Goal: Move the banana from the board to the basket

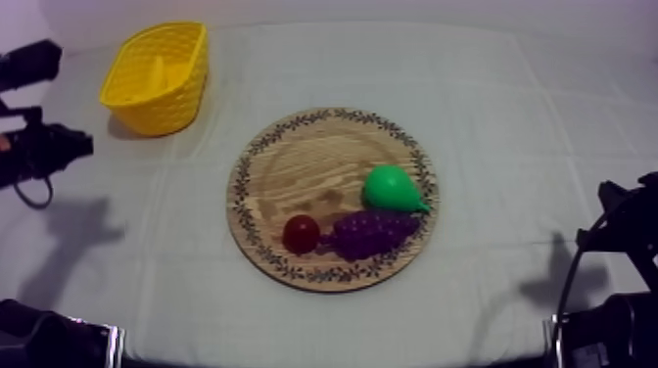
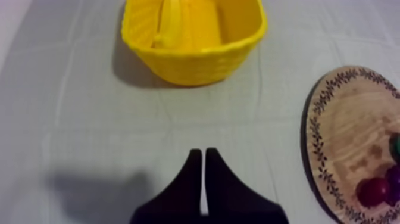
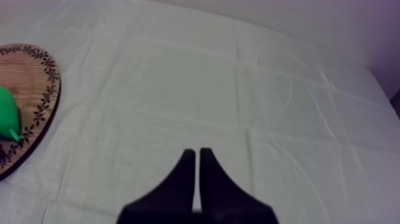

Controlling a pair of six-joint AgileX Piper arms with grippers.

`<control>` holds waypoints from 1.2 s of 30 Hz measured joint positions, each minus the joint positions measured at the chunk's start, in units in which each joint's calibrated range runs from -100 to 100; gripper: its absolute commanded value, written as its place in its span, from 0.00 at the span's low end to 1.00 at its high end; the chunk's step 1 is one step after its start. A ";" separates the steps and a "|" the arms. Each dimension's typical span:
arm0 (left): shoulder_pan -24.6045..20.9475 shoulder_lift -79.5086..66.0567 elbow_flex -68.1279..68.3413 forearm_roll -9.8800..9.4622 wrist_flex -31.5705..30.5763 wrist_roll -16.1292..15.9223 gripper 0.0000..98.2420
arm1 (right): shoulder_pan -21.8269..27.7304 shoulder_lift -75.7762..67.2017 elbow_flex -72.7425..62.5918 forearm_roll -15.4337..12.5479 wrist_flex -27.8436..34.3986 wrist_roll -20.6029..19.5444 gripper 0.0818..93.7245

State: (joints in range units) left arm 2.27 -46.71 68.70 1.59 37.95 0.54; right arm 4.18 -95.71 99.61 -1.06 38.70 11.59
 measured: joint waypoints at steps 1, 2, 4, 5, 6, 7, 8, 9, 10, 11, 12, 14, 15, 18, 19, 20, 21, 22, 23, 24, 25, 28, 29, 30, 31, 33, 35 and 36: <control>0.13 -2.77 2.20 0.00 0.00 0.00 0.00 | 0.00 0.00 0.00 0.00 0.00 0.00 0.00; 0.19 -4.93 3.84 0.00 0.00 0.00 0.00 | 0.00 0.00 0.00 0.00 0.00 0.00 0.00; 0.23 -10.47 7.87 -0.07 0.00 0.18 0.00 | 0.00 0.00 0.00 0.00 0.00 0.00 0.00; 0.24 -13.16 9.72 -0.33 0.00 0.36 0.00 | 0.00 0.00 0.00 0.00 0.00 0.00 0.00; 0.42 -15.85 11.58 -0.79 0.09 0.80 0.00 | 0.00 0.00 0.00 0.00 0.00 0.00 0.00; 0.61 -18.59 13.31 -1.59 0.29 1.27 0.00 | 0.00 0.00 0.00 0.00 0.00 0.00 0.00; 0.79 -20.71 14.56 -1.98 0.52 1.82 0.00 | 0.00 0.00 0.00 0.00 0.00 0.00 0.00; 0.97 -23.31 16.04 -2.67 1.13 2.45 0.00 | 0.00 0.00 0.00 0.00 0.00 0.00 0.00; 1.08 -25.79 17.42 -3.15 1.88 3.04 0.00 | 0.00 0.00 0.00 0.00 0.00 0.00 0.00; 1.15 -27.68 18.38 -3.55 2.47 3.40 0.00 | 0.00 0.00 0.00 0.00 0.00 0.00 0.00; 1.13 -29.93 19.45 -3.86 2.89 3.84 0.00 | 0.00 0.00 0.00 0.00 0.00 0.00 0.00; 1.13 -34.09 21.38 -4.14 3.57 4.31 0.00 | 0.00 0.00 0.00 0.00 0.00 0.00 0.00; 1.13 -36.00 22.22 -4.29 3.80 4.50 0.00 | 0.00 0.00 0.00 0.00 0.00 0.00 0.00; 1.26 -41.12 24.47 -4.70 4.71 5.05 0.00 | 0.00 0.00 0.00 0.00 0.00 0.00 0.00; 1.37 -42.94 25.20 -5.00 5.24 5.28 0.00 | 0.00 0.00 0.00 0.00 0.00 0.00 0.00; 1.45 -44.77 25.73 -5.22 5.86 5.45 0.00 | 0.00 0.00 0.00 0.00 0.00 0.00 0.00; 1.51 -46.15 26.01 -5.35 6.29 5.55 0.00 | 0.00 0.00 0.00 0.00 0.00 0.00 0.00; 1.51 -47.85 26.22 -5.66 6.67 5.84 0.00 | 0.00 0.00 0.00 0.00 0.00 0.00 0.00; 1.45 -49.34 26.37 -5.88 7.25 6.08 0.00 | 0.00 0.00 0.00 0.00 0.00 0.00 0.00; 1.45 -50.35 26.45 -5.90 7.25 6.13 0.00 | 0.00 0.00 0.00 0.00 0.00 0.00 0.00; 1.45 -51.62 26.68 -6.04 7.17 6.13 0.00 | 0.00 0.00 0.00 0.00 0.00 0.00 0.00; 1.64 -53.01 27.08 -5.93 6.99 5.47 0.00 | 0.00 0.00 0.00 0.00 0.00 0.00 0.00; 1.71 -53.07 27.15 -5.88 6.87 5.28 0.00 | 0.00 0.00 0.00 0.00 0.00 0.00 0.00; 1.75 -53.14 27.22 -5.73 6.75 5.13 0.00 | 0.00 0.00 0.00 0.00 0.00 0.00 0.00; 1.83 -53.14 27.41 -5.33 6.29 4.74 0.00 | 0.00 0.00 0.00 0.00 0.00 0.00 0.00; 1.99 -53.20 28.28 -4.73 4.37 4.43 0.00 | 0.00 0.00 0.00 0.00 0.00 0.00 0.00; 2.13 -53.29 29.75 -4.31 0.81 4.74 0.00 | 0.00 0.00 0.00 0.00 0.00 0.00 0.00; 2.17 -53.29 30.24 -4.30 -0.89 5.20 0.00 | 0.00 0.00 0.00 0.00 0.00 0.00 0.00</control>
State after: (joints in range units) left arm 4.44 -100.00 98.93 -2.72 37.06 5.74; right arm 4.18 -95.71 99.61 -1.06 38.70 11.59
